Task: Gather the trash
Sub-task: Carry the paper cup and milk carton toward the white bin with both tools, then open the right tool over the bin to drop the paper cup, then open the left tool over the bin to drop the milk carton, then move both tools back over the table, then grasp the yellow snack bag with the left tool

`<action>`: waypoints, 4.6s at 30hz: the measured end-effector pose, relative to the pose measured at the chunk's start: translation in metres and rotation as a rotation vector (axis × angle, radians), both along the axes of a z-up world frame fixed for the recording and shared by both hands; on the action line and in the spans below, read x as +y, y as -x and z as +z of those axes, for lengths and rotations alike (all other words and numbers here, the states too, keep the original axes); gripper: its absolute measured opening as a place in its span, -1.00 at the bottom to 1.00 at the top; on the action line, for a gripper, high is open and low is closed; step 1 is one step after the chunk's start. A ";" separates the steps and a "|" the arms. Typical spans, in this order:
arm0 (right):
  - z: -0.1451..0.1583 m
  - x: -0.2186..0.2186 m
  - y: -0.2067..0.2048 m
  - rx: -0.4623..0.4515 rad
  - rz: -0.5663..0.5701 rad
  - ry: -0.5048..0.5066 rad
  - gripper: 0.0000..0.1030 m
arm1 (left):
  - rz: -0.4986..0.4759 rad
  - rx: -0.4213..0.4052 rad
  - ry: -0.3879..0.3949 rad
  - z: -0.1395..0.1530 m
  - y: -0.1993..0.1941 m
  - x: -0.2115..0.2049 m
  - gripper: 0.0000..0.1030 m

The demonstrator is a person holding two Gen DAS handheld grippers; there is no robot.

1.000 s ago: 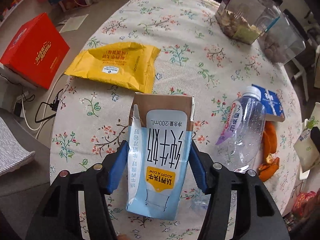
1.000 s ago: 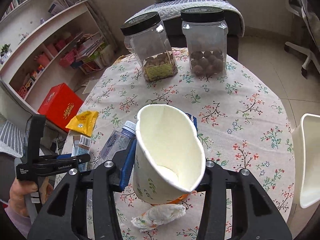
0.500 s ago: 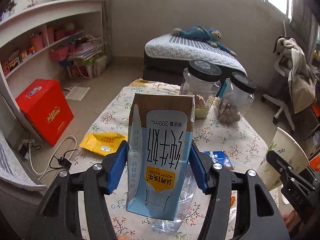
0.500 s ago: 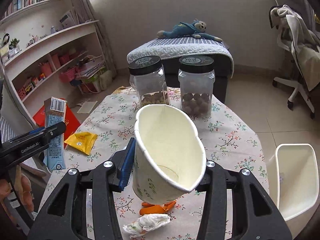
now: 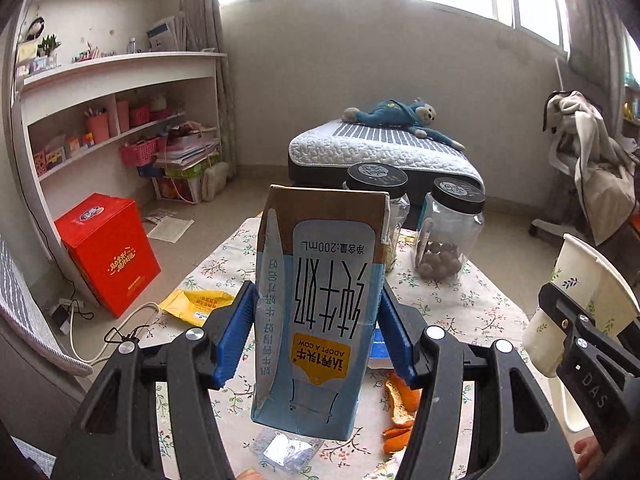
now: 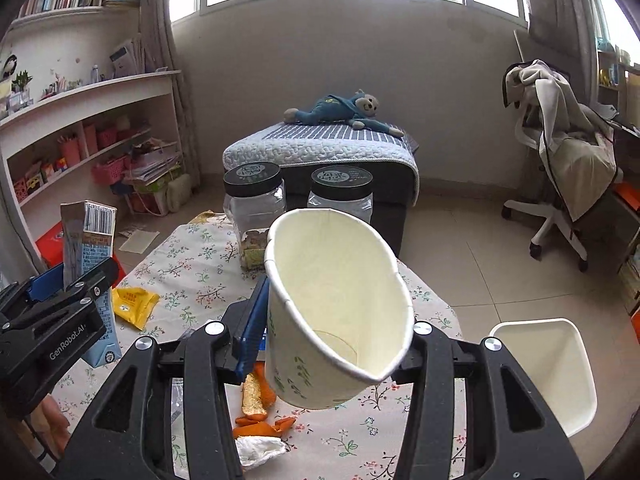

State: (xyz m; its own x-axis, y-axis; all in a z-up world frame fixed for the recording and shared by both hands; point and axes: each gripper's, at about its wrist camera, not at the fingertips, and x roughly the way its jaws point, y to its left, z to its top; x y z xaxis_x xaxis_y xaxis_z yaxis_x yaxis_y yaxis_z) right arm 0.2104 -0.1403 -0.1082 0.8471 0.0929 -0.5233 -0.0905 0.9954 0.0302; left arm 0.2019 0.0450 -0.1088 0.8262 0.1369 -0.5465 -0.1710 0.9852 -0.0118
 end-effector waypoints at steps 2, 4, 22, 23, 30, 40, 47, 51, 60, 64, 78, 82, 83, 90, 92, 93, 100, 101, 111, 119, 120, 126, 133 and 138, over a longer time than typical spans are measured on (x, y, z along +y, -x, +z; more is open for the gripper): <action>0.000 -0.005 0.001 -0.001 -0.005 0.005 -0.12 | -0.007 0.002 0.012 0.000 0.002 -0.004 0.14; 0.000 -0.011 0.003 -0.001 -0.012 0.009 -0.12 | -0.015 0.000 0.024 -0.001 0.005 -0.011 0.14; 0.002 -0.092 0.019 -0.008 -0.155 -0.002 -0.12 | -0.151 0.015 0.040 -0.003 0.003 -0.093 0.14; 0.001 -0.100 0.019 -0.007 -0.172 -0.008 -0.12 | -0.160 0.015 0.037 -0.004 0.003 -0.098 0.14; -0.002 -0.163 0.021 0.029 -0.312 -0.028 -0.11 | -0.218 0.030 0.028 -0.006 0.000 -0.138 0.14; -0.006 -0.240 0.030 0.094 -0.487 -0.123 0.01 | -0.350 0.057 0.015 -0.008 -0.003 -0.214 0.14; 0.001 -0.280 0.054 0.042 -0.643 -0.135 0.62 | -0.440 0.095 0.045 -0.008 -0.007 -0.265 0.14; 0.009 -0.297 0.071 -0.006 -0.744 -0.106 0.73 | -0.494 0.123 0.053 -0.010 -0.007 -0.296 0.14; 0.020 -0.330 0.104 -0.065 -0.872 -0.144 0.81 | -0.595 0.175 0.088 -0.012 -0.005 -0.352 0.16; 0.026 -0.335 0.115 -0.090 -0.914 -0.151 0.85 | -0.639 0.225 0.135 -0.013 -0.011 -0.369 0.43; 0.034 -0.275 0.097 -0.115 -0.846 0.027 0.86 | -0.494 0.088 0.102 0.026 -0.007 -0.305 0.71; 0.031 -0.252 0.083 -0.096 -0.795 0.060 0.86 | -0.446 0.048 0.074 0.034 -0.006 -0.279 0.73; 0.030 -0.245 0.080 -0.095 -0.782 0.068 0.86 | -0.429 0.035 0.064 0.035 -0.006 -0.273 0.74; 0.030 -0.197 0.055 -0.094 -0.679 0.101 0.86 | -0.325 0.011 0.020 0.033 -0.011 -0.222 0.78; 0.028 -0.184 0.049 -0.088 -0.653 0.105 0.86 | -0.292 0.016 0.024 0.030 -0.015 -0.205 0.78; 0.028 -0.177 0.045 -0.085 -0.641 0.107 0.86 | -0.276 0.020 0.026 0.029 -0.017 -0.197 0.78; 0.022 -0.126 0.025 -0.064 -0.541 0.131 0.86 | -0.184 0.050 0.035 0.019 -0.025 -0.139 0.78; 0.021 -0.119 0.022 -0.062 -0.526 0.135 0.86 | -0.172 0.055 0.038 0.017 -0.027 -0.132 0.78; 0.005 -0.054 0.000 -0.011 -0.384 0.136 0.86 | -0.027 0.128 0.055 -0.007 -0.038 -0.050 0.78; -0.015 -0.005 -0.016 0.037 -0.273 0.171 0.86 | 0.199 0.255 0.046 -0.045 -0.070 0.053 0.78; -0.019 0.001 -0.018 0.045 -0.257 0.180 0.86 | 0.234 0.274 0.056 -0.052 -0.075 0.069 0.78; -0.042 0.028 -0.035 0.108 -0.181 0.223 0.86 | 0.457 0.419 0.252 -0.109 -0.103 0.171 0.78; -0.065 0.028 -0.055 0.200 -0.112 0.169 0.86 | 0.490 0.507 0.428 -0.167 -0.134 0.223 0.77; -0.080 0.016 -0.071 0.284 -0.109 0.061 0.86 | 0.394 0.442 0.332 -0.167 -0.158 0.208 0.77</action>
State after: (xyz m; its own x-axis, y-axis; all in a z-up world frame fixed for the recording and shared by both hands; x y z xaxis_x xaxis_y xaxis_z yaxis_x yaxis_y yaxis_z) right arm 0.2816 -0.1248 -0.1881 0.6693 -0.0297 -0.7424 0.0204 0.9996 -0.0216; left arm 0.3602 0.2534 -0.2762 0.4383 0.1482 -0.8865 -0.5746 0.8047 -0.1496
